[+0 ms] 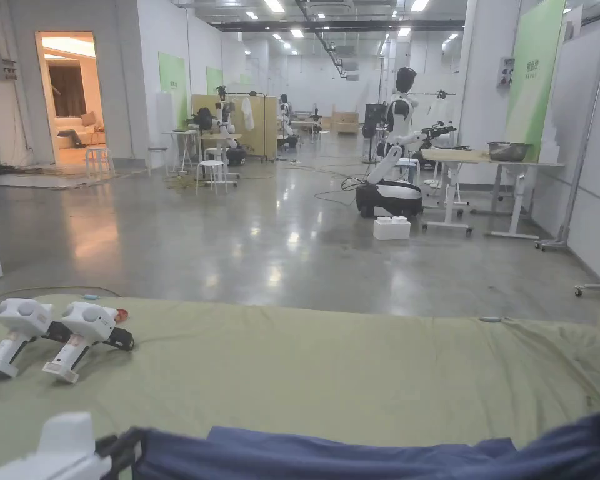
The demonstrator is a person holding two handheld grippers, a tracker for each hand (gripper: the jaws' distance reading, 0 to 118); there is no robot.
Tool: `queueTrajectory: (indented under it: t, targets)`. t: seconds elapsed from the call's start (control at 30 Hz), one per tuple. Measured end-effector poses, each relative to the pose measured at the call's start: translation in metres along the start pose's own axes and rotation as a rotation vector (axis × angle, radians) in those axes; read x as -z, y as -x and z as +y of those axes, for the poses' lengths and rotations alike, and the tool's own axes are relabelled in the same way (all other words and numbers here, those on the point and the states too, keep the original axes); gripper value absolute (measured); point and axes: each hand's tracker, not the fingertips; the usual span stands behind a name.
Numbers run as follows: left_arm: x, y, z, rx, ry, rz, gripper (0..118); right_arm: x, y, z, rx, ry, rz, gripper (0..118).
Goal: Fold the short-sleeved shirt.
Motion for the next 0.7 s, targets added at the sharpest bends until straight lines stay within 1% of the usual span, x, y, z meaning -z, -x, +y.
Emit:
queueTrajectory:
  t: [0.03,0.07,0.1,0.17,0.2,0.27,0.33,0.4,0.47,0.53,0.57,0.63,0.67,0.7]
  targets:
    - [-0.013,0.003,-0.015,-0.025,0.035,-0.009,0,-0.015,-0.004,-0.020,0.010,0.018,0.006,4]
    - [-0.033,0.002,-0.036,-0.022,0.025,-0.021,0,-0.030,-0.007,-0.038,0.020,0.037,0.008,4]
    - [-0.048,0.001,-0.051,-0.005,0.038,-0.020,0,-0.044,-0.008,-0.056,0.024,0.063,0.008,4]
    - [-0.077,-0.001,-0.075,0.045,0.074,-0.012,0,-0.070,-0.011,-0.088,0.070,0.116,-0.008,4]
    - [-0.091,0.000,-0.085,0.030,0.052,-0.016,0,-0.082,-0.013,-0.103,0.085,0.126,-0.012,4]
    - [-0.108,0.004,-0.104,-0.007,0.115,-0.015,0,-0.100,-0.012,-0.130,0.114,0.205,-0.038,4]
    - [-0.116,0.009,-0.124,-0.002,0.149,0.008,0,-0.110,-0.015,-0.155,0.147,0.268,-0.067,4]
    - [-0.117,0.017,-0.146,-0.033,0.211,0.039,0,-0.114,-0.017,-0.175,0.152,0.345,-0.100,4]
    - [-0.114,0.022,-0.157,-0.066,0.256,0.040,0,-0.114,-0.019,-0.187,0.137,0.395,-0.118,4]
    - [-0.111,0.021,-0.167,-0.037,0.278,0.048,0,-0.116,-0.018,-0.196,0.113,0.427,-0.139,4]
    - [-0.109,0.021,-0.169,-0.028,0.298,0.055,0,-0.114,-0.018,-0.200,0.102,0.468,-0.148,4]
    - [-0.105,0.023,-0.172,-0.034,0.315,0.054,0,-0.112,-0.016,-0.205,0.094,0.504,-0.149,4]
    - [-0.103,0.024,-0.172,-0.045,0.326,0.061,2,-0.115,-0.014,-0.208,0.088,0.515,-0.152,4]
    - [-0.102,0.025,-0.171,-0.049,0.329,0.062,7,-0.114,-0.013,-0.208,0.071,0.532,-0.150,4]
